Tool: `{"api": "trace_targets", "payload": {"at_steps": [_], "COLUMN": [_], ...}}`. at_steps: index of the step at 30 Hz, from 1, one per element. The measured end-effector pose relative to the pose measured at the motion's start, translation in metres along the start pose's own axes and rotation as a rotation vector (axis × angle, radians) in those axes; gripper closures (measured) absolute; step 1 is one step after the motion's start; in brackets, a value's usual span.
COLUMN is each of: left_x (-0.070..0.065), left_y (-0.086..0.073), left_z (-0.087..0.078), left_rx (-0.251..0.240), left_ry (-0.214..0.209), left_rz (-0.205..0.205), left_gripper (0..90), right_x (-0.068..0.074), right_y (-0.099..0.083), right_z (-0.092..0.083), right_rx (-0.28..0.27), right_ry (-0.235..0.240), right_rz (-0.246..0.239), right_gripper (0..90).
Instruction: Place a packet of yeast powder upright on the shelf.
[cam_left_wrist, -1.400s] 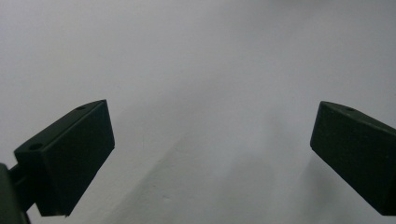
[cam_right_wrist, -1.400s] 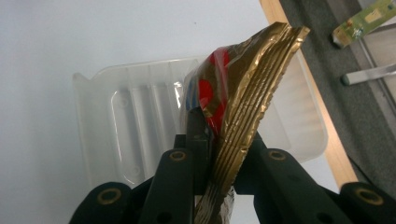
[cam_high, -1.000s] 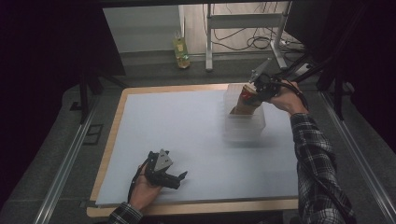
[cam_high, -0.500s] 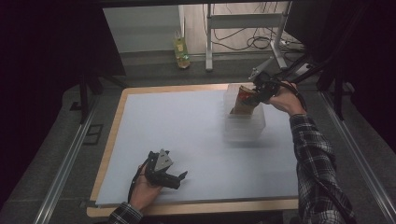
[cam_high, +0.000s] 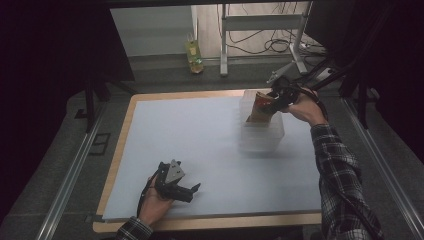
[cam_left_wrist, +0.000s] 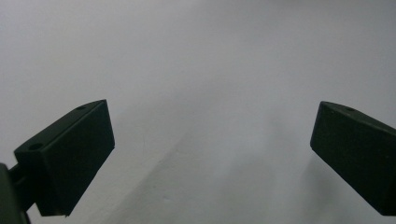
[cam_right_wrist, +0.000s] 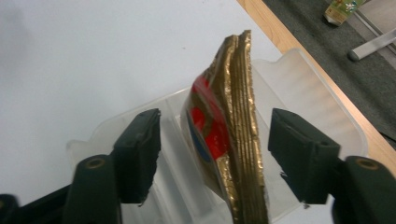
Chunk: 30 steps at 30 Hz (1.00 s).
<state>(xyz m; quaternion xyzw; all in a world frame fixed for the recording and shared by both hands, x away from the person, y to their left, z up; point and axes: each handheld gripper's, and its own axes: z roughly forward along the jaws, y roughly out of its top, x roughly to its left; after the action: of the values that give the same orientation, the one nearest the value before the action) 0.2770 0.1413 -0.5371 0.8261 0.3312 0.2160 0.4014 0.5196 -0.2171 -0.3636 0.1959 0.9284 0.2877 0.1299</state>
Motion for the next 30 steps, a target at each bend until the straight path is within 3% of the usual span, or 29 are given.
{"api": "trace_targets", "payload": {"at_steps": [9,15,30], "left_x": [0.000,0.001,0.001], "left_y": [0.000,0.000,0.000], "left_z": [0.000,0.000,-0.001], "left_rx": [0.000,-0.003,-0.002], "left_ry": [-0.001,-0.002,-0.001], "left_rz": [-0.002,-0.010,-0.009], "left_gripper": [0.0,0.0,0.0], "right_x": [0.003,0.005,0.015], "right_y": [-0.002,-0.003,-0.001], "right_z": [-0.004,-0.009,-0.024], "right_rx": [-0.023,-0.052,-0.101], "right_ry": [-0.001,-0.008,-0.029], "right_rz": [0.033,0.063,0.092], "right_gripper": [24.7,14.1,8.4]}}
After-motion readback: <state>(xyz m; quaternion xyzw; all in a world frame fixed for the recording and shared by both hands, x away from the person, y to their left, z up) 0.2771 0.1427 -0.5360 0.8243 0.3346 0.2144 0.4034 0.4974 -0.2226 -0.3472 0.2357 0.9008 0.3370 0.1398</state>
